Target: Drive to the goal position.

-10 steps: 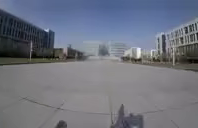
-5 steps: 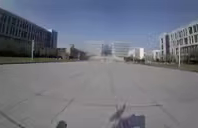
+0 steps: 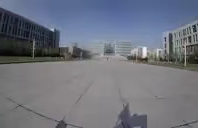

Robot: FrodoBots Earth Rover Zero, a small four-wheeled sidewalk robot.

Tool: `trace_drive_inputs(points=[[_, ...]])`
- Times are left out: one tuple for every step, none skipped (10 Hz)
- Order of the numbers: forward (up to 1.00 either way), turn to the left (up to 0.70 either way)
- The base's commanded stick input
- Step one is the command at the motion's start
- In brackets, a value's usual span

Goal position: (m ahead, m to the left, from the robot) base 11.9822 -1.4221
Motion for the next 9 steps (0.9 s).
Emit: trace_drive_inputs(points=[[1.0,0.0],[1.0,0.0],[1.0,0.0],[1.0,0.0],[1.0,0.0],[1.0,0.0],[1.0,0.0],[1.0,0.0],[1.0,0.0]])
